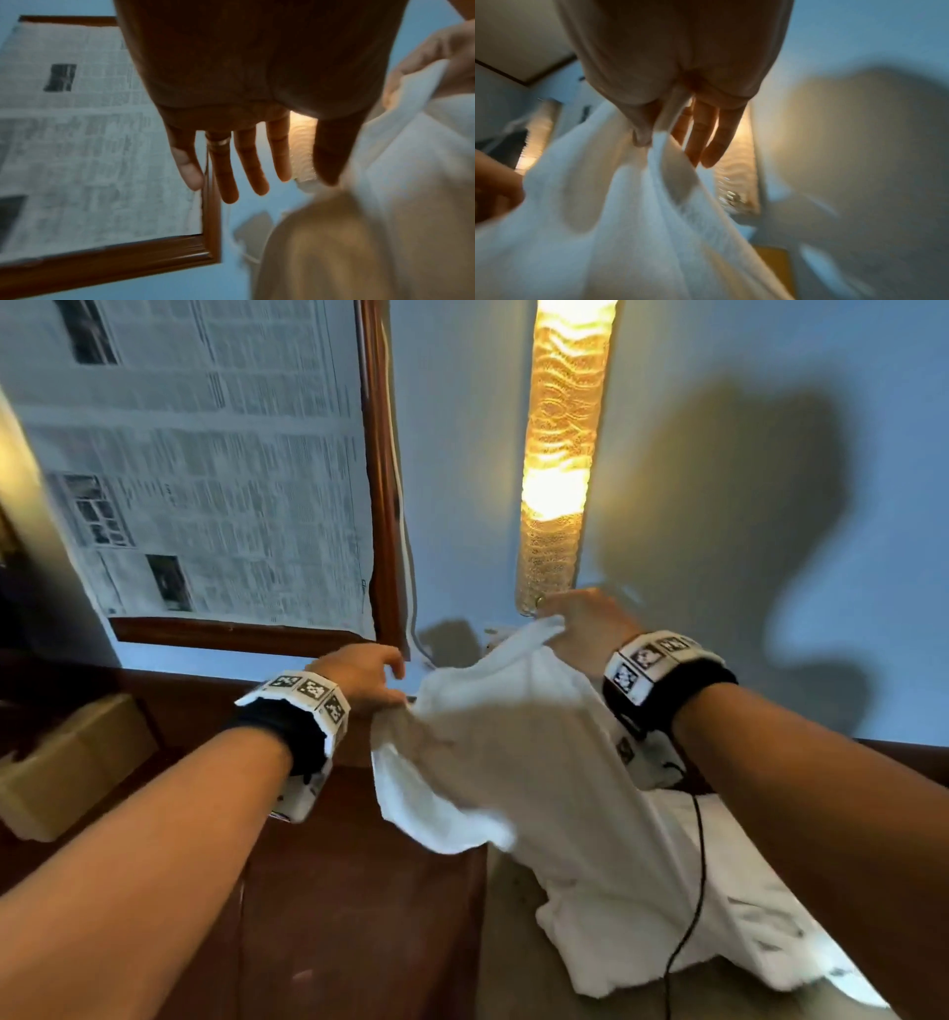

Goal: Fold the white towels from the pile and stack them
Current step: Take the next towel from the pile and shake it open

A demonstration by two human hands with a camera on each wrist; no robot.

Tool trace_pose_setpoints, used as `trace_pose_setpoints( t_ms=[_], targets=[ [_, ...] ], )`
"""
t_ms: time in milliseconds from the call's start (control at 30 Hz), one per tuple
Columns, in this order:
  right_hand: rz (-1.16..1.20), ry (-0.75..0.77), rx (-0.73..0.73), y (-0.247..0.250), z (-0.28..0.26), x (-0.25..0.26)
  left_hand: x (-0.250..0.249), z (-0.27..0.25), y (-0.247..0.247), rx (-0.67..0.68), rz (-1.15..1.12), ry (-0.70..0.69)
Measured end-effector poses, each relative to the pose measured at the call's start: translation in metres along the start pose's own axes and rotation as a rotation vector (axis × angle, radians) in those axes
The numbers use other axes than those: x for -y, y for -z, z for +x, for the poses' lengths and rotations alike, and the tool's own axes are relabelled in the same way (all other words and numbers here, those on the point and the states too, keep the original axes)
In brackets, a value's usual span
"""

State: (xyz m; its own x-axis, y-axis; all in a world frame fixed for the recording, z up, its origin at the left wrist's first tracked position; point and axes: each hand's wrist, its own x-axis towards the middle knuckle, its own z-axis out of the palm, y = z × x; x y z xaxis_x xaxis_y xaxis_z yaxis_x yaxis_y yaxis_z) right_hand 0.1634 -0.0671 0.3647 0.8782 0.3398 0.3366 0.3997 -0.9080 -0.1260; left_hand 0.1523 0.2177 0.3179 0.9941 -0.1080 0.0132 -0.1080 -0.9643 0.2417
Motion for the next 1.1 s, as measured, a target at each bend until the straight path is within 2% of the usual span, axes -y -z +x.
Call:
trace_pose_setpoints(
  t_ms=[100, 133, 200, 267, 333, 433, 500, 567, 633, 733, 867, 1000, 1100],
  targets=[
    [0.023, 0.141, -0.001, 0.010, 0.012, 0.048, -0.035, -0.003, -0.014, 0.121, -0.517, -0.200],
    [0.025, 0.175, -0.001, 0.011, 0.014, 0.060, -0.045, -0.003, -0.016, 0.107, -0.651, -0.264],
    [0.063, 0.177, -0.028, 0.010, 0.016, 0.073, -0.050, 0.002, -0.015, 0.001, -0.760, -0.337],
    [0.155, 0.139, -0.073, 0.003, 0.015, 0.073, -0.040, 0.006, -0.008, -0.116, -0.781, -0.357],
    [0.206, 0.050, -0.082, -0.007, 0.011, 0.070, -0.026, 0.005, 0.001, -0.147, -0.755, -0.410],
    [0.299, -0.149, -0.039, -0.028, 0.003, 0.070, 0.001, 0.002, 0.010, -0.082, -0.695, -0.455],
    [0.428, -0.271, -0.031, -0.037, -0.001, 0.075, 0.021, 0.000, 0.015, -0.035, -0.732, -0.444],
    [0.544, -0.317, -0.141, -0.041, -0.003, 0.086, 0.037, -0.002, 0.018, -0.022, -0.764, -0.447],
    [0.576, -0.280, -0.267, -0.037, -0.002, 0.108, 0.042, -0.006, 0.021, -0.022, -0.796, -0.494],
    [0.417, -0.165, -0.319, -0.027, 0.000, 0.148, 0.037, -0.014, 0.025, -0.138, -0.753, -0.589],
    [0.220, -0.165, -0.343, -0.019, -0.008, 0.166, 0.047, -0.018, 0.037, -0.285, -0.839, -0.616],
    [0.130, -0.196, -0.194, -0.036, -0.025, 0.163, 0.071, -0.034, 0.051, -0.304, -0.785, -0.685],
    [0.087, -0.340, -0.098, -0.056, -0.048, 0.135, 0.095, -0.039, 0.060, -0.351, -0.809, -0.617]
  ],
)
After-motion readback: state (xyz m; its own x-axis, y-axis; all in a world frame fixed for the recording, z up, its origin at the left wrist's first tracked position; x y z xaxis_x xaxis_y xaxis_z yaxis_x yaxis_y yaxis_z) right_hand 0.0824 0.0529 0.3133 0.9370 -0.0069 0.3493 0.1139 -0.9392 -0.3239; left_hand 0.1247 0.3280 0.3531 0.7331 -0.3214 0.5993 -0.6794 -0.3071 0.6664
